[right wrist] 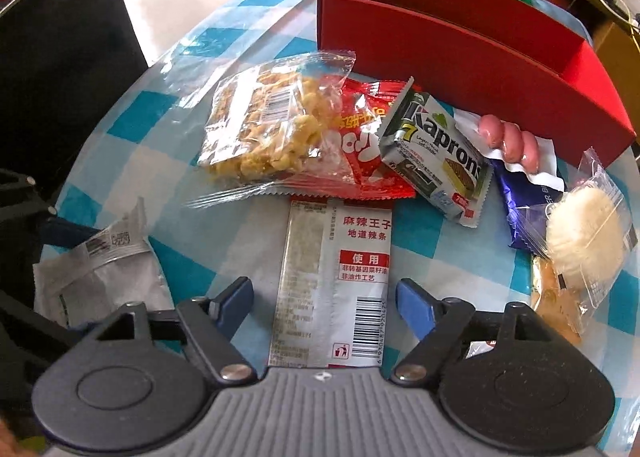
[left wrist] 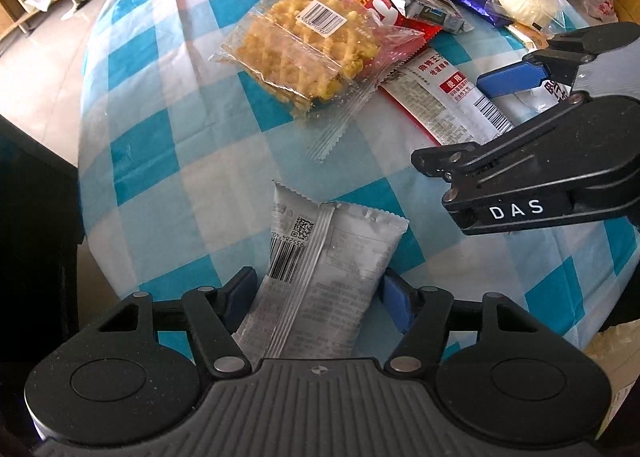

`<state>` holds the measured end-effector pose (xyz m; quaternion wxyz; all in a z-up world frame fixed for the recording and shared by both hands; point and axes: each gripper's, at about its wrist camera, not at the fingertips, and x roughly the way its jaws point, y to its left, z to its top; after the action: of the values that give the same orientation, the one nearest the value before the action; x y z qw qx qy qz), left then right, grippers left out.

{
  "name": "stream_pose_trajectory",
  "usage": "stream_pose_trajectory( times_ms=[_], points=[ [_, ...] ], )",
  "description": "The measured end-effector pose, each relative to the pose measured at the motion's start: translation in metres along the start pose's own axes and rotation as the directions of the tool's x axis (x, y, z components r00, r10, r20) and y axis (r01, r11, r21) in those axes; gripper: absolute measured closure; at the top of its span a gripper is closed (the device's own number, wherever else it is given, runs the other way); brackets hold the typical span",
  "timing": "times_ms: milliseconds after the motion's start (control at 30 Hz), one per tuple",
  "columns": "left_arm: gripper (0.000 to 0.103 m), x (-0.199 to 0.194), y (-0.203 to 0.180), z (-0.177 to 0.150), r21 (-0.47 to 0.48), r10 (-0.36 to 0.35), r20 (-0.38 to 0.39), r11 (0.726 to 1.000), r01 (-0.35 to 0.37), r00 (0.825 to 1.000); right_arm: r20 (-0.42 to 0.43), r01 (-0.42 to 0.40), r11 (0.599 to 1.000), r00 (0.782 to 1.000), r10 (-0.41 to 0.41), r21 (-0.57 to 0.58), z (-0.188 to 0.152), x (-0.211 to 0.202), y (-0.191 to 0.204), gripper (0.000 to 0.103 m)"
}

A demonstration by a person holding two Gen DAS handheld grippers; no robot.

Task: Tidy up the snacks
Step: 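Close the left gripper on the silver packet while the right gripper closes on the strip packet, then lift and carry both held packets over the red box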

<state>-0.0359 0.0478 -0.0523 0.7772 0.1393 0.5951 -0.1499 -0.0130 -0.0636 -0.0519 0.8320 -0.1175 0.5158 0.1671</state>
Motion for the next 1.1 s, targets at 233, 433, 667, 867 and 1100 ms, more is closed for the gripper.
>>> stream_pose_trajectory(
  times_ms=[233, 433, 667, 867, 1100],
  points=[
    [0.025, 0.002, 0.002, 0.000, -0.013, 0.007, -0.005, 1.000, -0.008, 1.000, 0.017, -0.024, 0.999, 1.000, 0.024, 0.041, -0.006, -0.014, -0.011, 0.057],
    [0.035, -0.001, 0.002, 0.001, -0.025, -0.004, 0.003, 1.000, 0.004, 1.000, 0.038, -0.020, 0.999, 0.999, 0.018, 0.042, -0.013, -0.028, -0.009, 0.060],
    [0.045, -0.006, 0.000, 0.005, -0.043, -0.002, 0.012, 0.999, 0.003, 1.000, 0.096, -0.008, 0.997, 0.995, 0.001, 0.080, -0.019, -0.050, -0.013, 0.060],
    [0.049, -0.008, -0.003, 0.006, -0.046, 0.012, 0.024, 0.999, -0.011, 1.000, 0.142, 0.010, 0.994, 0.990, -0.025, 0.108, -0.021, -0.064, -0.020, 0.061],
    [0.053, -0.014, -0.004, 0.008, -0.079, 0.029, 0.066, 0.997, -0.023, 0.997, 0.181, 0.056, 0.992, 0.981, -0.075, 0.109, -0.020, -0.072, -0.021, 0.061]
  ],
)
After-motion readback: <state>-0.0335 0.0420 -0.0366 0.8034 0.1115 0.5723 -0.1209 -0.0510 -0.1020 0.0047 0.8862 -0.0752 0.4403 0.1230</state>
